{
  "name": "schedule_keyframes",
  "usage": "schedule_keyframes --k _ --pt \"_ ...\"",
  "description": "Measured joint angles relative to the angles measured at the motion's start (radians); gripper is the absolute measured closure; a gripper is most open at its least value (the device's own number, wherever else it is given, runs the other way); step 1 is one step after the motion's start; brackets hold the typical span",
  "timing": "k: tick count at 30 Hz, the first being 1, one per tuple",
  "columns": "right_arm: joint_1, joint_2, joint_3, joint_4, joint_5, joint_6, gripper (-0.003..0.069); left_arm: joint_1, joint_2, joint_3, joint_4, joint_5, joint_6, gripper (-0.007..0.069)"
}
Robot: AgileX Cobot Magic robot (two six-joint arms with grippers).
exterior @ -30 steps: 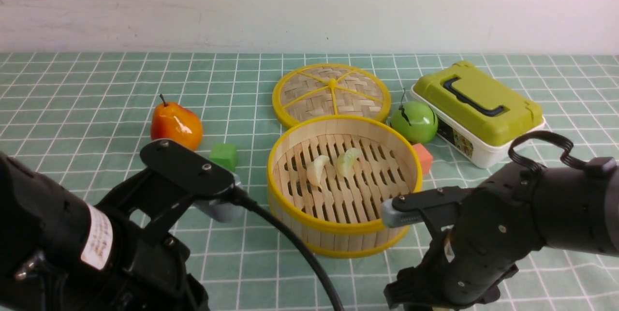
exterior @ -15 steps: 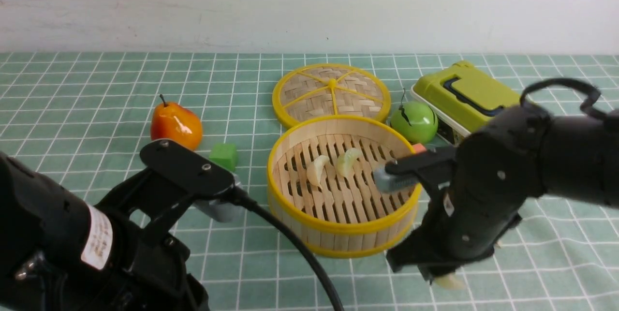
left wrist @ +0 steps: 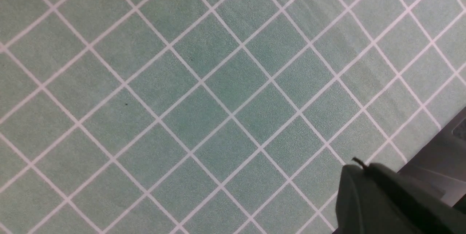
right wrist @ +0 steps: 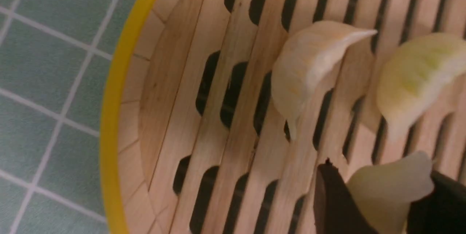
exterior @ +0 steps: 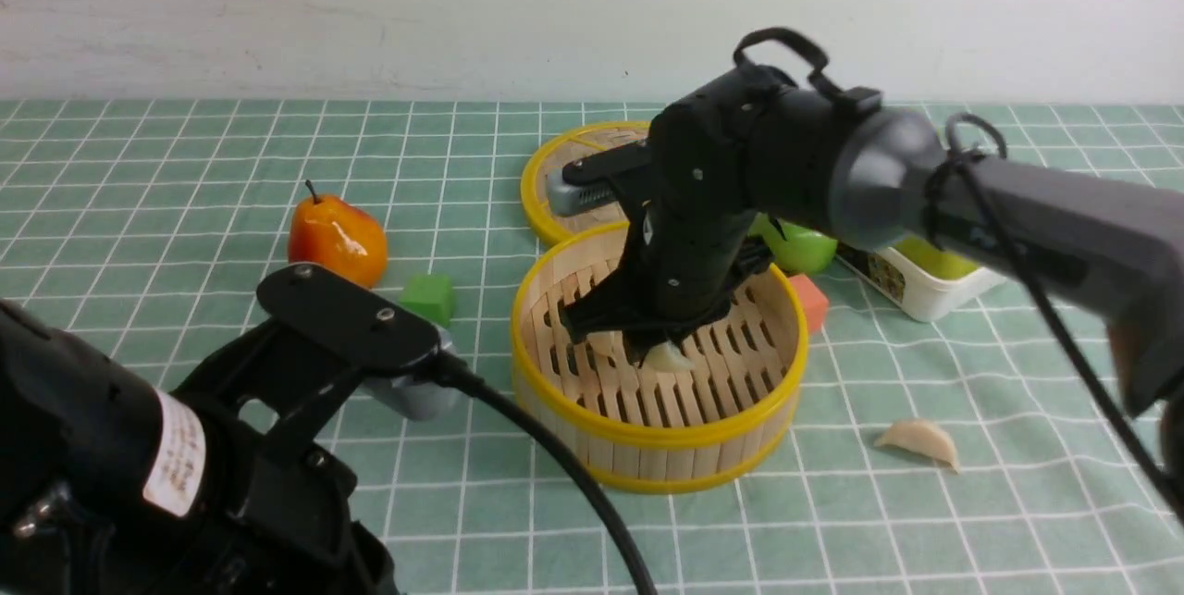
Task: Put the dumplings into the steamer on the table with the blue tablecloth.
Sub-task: 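Place the dumpling in the bamboo steamer basket with the right gripper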
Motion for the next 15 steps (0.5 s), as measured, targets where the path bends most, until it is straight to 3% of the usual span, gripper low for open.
schedule_keyframes --k 2,10,15 --pt "0.0 0.044 -0.037 0.0 0.033 -0.001 0.0405 0.0 0.0 0.0 0.001 0.0 0.0 0.0634" --pt "-0.001 0.004 -0.072 0.061 0.147 -0.08 0.0181 0.0 0.0 0.0 0.005 0.003 -0.002 0.0634" --pt "-0.015 -0.17 -0.031 0.077 0.246 -0.186 0.0139 0.0 0.0 0.0 0.005 0.019 -0.004 0.0632"
